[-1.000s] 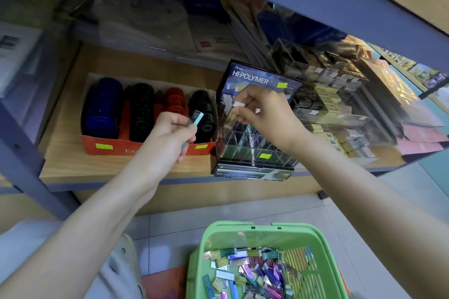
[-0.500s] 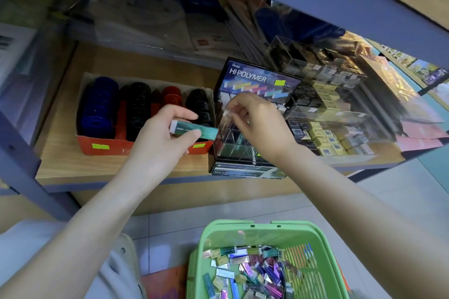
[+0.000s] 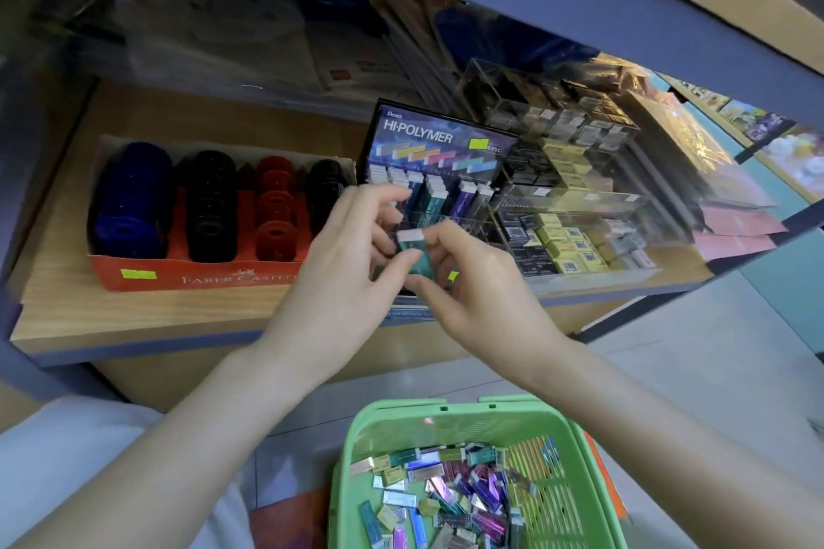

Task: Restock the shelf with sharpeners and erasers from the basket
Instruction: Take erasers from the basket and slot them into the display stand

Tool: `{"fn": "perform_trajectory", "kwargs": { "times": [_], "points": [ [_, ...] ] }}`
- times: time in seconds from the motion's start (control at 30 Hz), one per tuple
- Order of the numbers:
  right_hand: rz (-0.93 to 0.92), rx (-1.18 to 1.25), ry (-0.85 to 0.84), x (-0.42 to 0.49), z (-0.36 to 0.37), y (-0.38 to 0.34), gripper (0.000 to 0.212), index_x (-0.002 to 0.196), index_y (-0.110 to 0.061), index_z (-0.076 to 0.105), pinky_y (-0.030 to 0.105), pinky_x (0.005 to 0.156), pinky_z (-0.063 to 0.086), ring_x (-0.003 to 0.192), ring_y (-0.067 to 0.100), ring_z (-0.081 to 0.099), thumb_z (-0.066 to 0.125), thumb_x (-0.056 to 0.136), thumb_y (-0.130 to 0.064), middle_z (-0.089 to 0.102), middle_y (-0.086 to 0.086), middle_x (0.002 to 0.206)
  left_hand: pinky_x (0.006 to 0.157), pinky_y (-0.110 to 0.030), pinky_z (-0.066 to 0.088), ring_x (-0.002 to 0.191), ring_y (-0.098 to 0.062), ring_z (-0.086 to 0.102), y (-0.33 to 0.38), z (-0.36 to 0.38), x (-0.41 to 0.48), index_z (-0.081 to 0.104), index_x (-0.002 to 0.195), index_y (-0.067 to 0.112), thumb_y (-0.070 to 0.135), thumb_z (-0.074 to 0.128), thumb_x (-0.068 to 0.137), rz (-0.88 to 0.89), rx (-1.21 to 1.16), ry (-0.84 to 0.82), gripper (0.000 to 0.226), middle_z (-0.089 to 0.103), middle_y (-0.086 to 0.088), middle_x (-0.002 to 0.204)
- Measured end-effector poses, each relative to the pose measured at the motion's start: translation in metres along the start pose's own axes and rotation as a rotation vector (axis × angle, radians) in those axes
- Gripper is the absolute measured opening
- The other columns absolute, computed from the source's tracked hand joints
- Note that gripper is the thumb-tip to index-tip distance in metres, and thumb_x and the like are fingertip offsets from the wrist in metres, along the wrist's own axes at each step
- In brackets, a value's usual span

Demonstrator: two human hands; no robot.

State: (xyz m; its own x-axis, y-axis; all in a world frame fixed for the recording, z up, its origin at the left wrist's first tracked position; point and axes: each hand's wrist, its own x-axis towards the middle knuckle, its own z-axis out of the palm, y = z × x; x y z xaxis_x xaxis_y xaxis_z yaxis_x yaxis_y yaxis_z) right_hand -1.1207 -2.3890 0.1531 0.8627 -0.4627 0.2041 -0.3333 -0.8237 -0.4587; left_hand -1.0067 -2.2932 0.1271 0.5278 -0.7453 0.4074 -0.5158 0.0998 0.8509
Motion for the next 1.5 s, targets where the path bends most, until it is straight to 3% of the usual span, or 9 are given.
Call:
{"fn": "perform_trajectory", "kwargs": {
  "times": [0.13, 0.27, 0.33, 0.6, 0.73, 0.8, 1.03, 1.3, 1.5],
  "points": [
    [0.141, 0.105, 0.151, 0.015, -0.018, 0.023, 0.020, 0.095, -0.018, 0.050, 0.018, 0.064, 0.047, 0.070, 0.004, 0.058, 0.067, 0.085, -0.015, 0.062, -0.009, 0.077, 0.091, -0.023, 0.036, 0.104, -0.007, 0.043, -0.006, 0.014, 0.002, 0.052, 0.126, 0.015, 0.020, 0.054, 0.093, 0.130, 0.299, -0.084, 0.034, 0.047, 0.006, 0.111],
    [0.251, 0.170, 0.275, 0.045, -0.023, 0.052, 0.012, 0.098, -0.017, 0.053, 0.034, 0.073, 0.053, 0.078, 0.015, 0.065, 0.060, 0.092, -0.025, 0.066, 0.000, 0.084, 0.087, -0.035, 0.039, 0.097, -0.019, 0.046, -0.016, 0.028, -0.001, 0.060, 0.119, 0.010, 0.024, 0.055, 0.090, 0.162, 0.556, -0.191, 0.033, 0.054, -0.002, 0.104],
    [0.231, 0.108, 0.287, 0.059, -0.020, 0.058, 0.012, 0.095, -0.015, 0.054, 0.021, 0.063, 0.044, 0.070, 0.015, 0.057, 0.059, 0.092, -0.026, 0.060, 0.000, 0.076, 0.085, -0.032, 0.036, 0.092, -0.019, 0.048, -0.018, 0.030, -0.003, 0.065, 0.110, 0.011, 0.028, 0.047, 0.090, 0.162, 0.609, -0.218, 0.032, 0.054, 0.000, 0.098],
    [0.025, -0.123, 0.190, 0.076, -0.007, 0.073, 0.009, 0.095, -0.005, 0.062, 0.010, 0.058, 0.037, 0.061, 0.016, 0.050, 0.065, 0.088, -0.010, 0.057, 0.001, 0.071, 0.080, -0.028, 0.030, 0.086, -0.018, 0.047, -0.020, 0.028, -0.004, 0.067, 0.104, 0.011, 0.032, 0.037, 0.087, 0.183, 0.606, -0.207, 0.040, 0.054, 0.001, 0.092],
    [-0.072, -0.216, 0.180, 0.081, -0.011, 0.080, 0.013, 0.097, -0.006, 0.067, 0.036, 0.073, 0.051, 0.074, 0.025, 0.061, 0.069, 0.084, -0.009, 0.063, 0.009, 0.092, 0.080, -0.028, 0.030, 0.086, -0.019, 0.049, -0.019, 0.027, -0.003, 0.067, 0.102, 0.011, 0.033, 0.036, 0.087, 0.166, 0.600, -0.217, 0.041, 0.054, 0.001, 0.092],
    [-0.061, -0.235, 0.173, 0.083, -0.013, 0.082, 0.016, 0.099, -0.007, 0.067, 0.038, 0.075, 0.052, 0.076, 0.025, 0.062, 0.070, 0.084, -0.010, 0.065, 0.011, 0.096, 0.081, -0.028, 0.030, 0.086, -0.019, 0.050, -0.018, 0.027, -0.003, 0.068, 0.102, 0.012, 0.033, 0.036, 0.087, 0.157, 0.603, -0.223, 0.041, 0.055, 0.001, 0.092],
    [-0.034, -0.205, 0.039, 0.086, -0.027, 0.071, 0.007, 0.092, -0.008, 0.067, 0.012, 0.066, 0.038, 0.072, 0.012, 0.055, 0.068, 0.086, -0.012, 0.064, 0.003, 0.084, 0.081, -0.028, 0.029, 0.087, -0.019, 0.048, -0.019, 0.028, -0.003, 0.067, 0.103, 0.012, 0.034, 0.035, 0.087, 0.148, 0.605, -0.223, 0.042, 0.054, 0.002, 0.092],
    [-0.005, -0.231, -0.053, 0.079, -0.018, 0.076, 0.022, 0.101, -0.008, 0.058, 0.035, 0.072, 0.050, 0.072, 0.022, 0.058, 0.070, 0.084, -0.011, 0.056, -0.001, 0.079, 0.084, -0.030, 0.038, 0.089, -0.018, 0.048, -0.018, 0.028, -0.003, 0.067, 0.105, 0.013, 0.035, 0.033, 0.087, 0.144, 0.612, -0.218, 0.044, 0.053, 0.003, 0.093],
    [-0.056, -0.302, 0.025, 0.078, -0.001, 0.078, 0.028, 0.101, -0.007, 0.057, 0.045, 0.071, 0.052, 0.084, 0.024, 0.057, 0.074, 0.079, -0.011, 0.053, 0.007, 0.105, 0.082, -0.035, 0.044, 0.089, -0.019, 0.049, -0.017, 0.027, -0.002, 0.067, 0.105, 0.012, 0.036, 0.034, 0.088, 0.157, 0.616, -0.223, 0.044, 0.054, 0.002, 0.093]
  ]
}}
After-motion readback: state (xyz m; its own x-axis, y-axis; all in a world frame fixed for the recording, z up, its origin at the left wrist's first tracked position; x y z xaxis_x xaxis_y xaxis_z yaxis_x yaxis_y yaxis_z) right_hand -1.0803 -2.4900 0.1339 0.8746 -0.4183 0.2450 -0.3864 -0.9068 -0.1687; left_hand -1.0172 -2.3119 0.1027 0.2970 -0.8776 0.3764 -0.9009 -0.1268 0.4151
